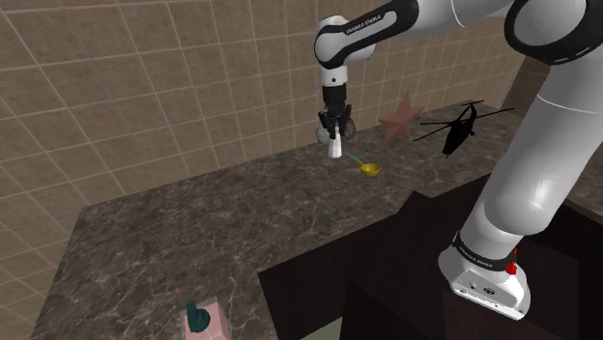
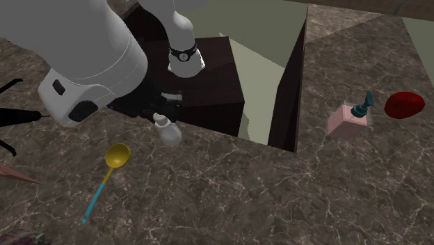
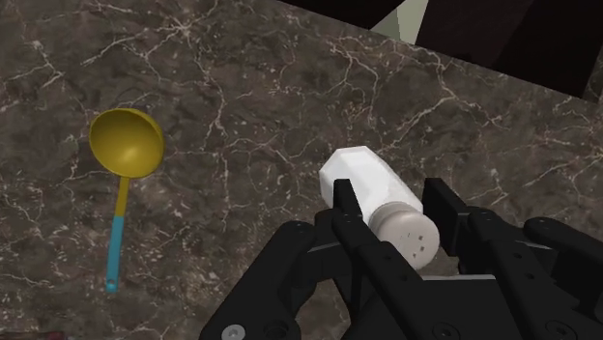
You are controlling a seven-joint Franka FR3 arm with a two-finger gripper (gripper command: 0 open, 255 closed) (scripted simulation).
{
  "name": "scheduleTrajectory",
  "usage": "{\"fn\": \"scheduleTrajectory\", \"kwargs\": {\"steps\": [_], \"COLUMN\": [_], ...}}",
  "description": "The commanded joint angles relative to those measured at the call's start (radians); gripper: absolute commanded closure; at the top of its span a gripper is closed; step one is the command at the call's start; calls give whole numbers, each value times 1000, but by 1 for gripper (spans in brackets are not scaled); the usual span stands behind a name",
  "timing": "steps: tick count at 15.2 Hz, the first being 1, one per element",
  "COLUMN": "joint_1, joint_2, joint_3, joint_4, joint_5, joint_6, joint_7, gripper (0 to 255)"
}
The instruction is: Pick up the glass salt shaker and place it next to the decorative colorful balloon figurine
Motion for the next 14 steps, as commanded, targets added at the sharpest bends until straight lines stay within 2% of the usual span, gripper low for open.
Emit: {"fn": "scheduleTrajectory", "kwargs": {"steps": [1,8,14], "joint_1": [-21,-101,-184], "joint_2": [42,219,409], "joint_3": [-21,-81,-113], "joint_4": [48,280,551], "joint_5": [-5,-3,17], "joint_6": [-10,-77,-166], "joint_7": [-42,-176,-280], "gripper": [255,255,255]}}
